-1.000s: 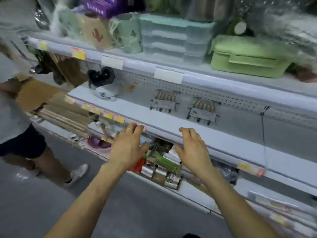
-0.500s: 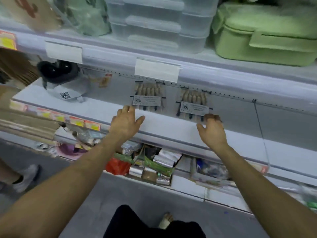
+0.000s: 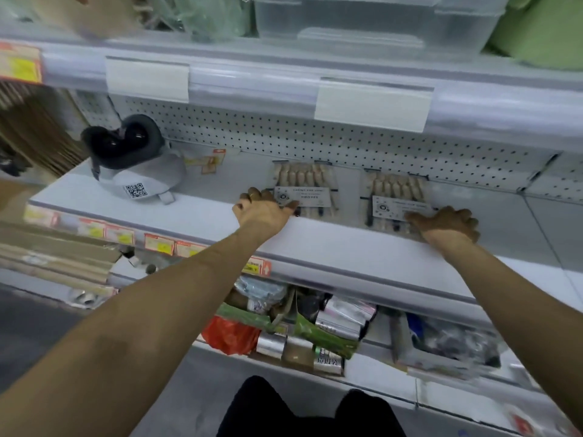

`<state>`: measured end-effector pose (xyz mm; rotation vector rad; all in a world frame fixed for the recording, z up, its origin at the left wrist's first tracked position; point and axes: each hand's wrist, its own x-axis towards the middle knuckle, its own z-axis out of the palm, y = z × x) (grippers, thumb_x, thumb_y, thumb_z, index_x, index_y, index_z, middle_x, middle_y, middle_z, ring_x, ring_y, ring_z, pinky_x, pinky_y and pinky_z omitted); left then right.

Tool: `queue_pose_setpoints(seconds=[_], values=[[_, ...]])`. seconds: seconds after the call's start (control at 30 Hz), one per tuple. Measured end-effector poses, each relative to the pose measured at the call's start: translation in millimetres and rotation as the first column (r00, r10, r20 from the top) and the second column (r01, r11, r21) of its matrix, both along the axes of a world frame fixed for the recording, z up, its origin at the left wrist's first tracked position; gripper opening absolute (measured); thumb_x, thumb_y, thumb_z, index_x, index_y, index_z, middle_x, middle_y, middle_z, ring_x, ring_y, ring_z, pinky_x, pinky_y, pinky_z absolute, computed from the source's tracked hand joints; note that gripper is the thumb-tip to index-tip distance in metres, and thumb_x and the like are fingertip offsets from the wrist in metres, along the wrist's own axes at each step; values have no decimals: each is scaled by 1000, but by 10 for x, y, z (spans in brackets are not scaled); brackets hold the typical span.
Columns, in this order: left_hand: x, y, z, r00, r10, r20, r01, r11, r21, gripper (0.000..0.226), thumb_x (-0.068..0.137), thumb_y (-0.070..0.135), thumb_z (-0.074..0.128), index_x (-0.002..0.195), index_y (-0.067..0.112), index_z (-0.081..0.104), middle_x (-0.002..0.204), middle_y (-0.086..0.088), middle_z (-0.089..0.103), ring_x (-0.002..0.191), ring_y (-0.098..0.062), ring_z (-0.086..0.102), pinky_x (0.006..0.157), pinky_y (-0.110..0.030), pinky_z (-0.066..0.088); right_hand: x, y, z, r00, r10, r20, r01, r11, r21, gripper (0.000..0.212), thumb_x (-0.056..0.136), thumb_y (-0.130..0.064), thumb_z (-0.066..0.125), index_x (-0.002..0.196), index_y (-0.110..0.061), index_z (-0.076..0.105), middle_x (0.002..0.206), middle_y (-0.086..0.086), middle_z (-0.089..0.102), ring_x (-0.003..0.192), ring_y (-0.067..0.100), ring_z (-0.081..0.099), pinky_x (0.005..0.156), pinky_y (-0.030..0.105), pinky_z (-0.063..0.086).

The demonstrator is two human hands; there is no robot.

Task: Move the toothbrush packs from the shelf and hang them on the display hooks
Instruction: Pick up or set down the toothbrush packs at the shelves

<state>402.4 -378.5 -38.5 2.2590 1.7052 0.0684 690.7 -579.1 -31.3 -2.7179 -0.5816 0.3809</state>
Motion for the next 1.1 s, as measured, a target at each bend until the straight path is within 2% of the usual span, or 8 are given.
queue_pose_setpoints(seconds=[0.43,0.57,0.7,0.8,0.87,0.97,1.03,1.1], values=[[280,235,117,988,-32,153,52,990,-133,72,90,55,70,138,9,43,141,-19,43,133,-39,39,109,-47,40,1,351,97,985,-92,-148,107,989,99,83,77,-46,88,134,3,54,142,29,50,130,48,48,108,48,44],[333,290,106,977,-8,215,46,984,-172,74,89,49,73,140,5,41,139,-20,45,131,-40,42,103,-43,43,439,431,-232,967,-97,-237,140,976,169,99,34,-60,83,112,-1,66,118,25,67,102,43,68,91,51,60],[387,285,126,964,48,261,3,981,-192,74,86,46,76,139,6,43,136,-16,46,128,-38,45,102,-43,46,84,294,202,965,-57,-257,137,942,305,39,79,-25,86,93,8,69,98,24,71,85,38,70,67,37,55],[388,336,138,940,116,322,-27,963,-268,71,80,50,77,132,9,51,131,-14,49,119,-37,53,101,-47,53,144,248,150,955,-86,-284,201,893,403,28,81,-19,85,82,3,67,95,22,74,80,36,71,74,47,63],[384,417,127,891,170,422,-25,944,-328,65,68,48,78,118,10,62,122,-14,62,101,-33,66,81,-42,64,198,228,117,934,-93,-346,243,874,421,26,77,-19,86,80,0,68,93,22,76,84,38,74,83,58,64],[332,482,123,797,249,551,-8,915,-403,50,73,28,85,111,0,69,104,-18,76,78,-26,72,52,-23,52,160,194,142,891,-72,-449,304,828,471,25,80,-10,84,86,5,67,95,25,74,87,41,74,81,64,62],[273,458,186,738,293,607,12,895,-446,57,73,27,90,116,-2,65,104,-17,76,85,-26,74,58,-24,55,116,176,176,840,-29,-541,355,784,509,25,83,-7,83,91,5,63,97,29,73,80,42,74,61,50,64],[228,418,233,708,291,644,77,874,-480,30,84,22,87,103,5,69,95,-10,77,79,-20,74,57,-21,55,115,143,177,835,-3,-551,324,812,486,26,87,-15,83,88,0,62,92,27,74,60,32,70,37,25,47]])
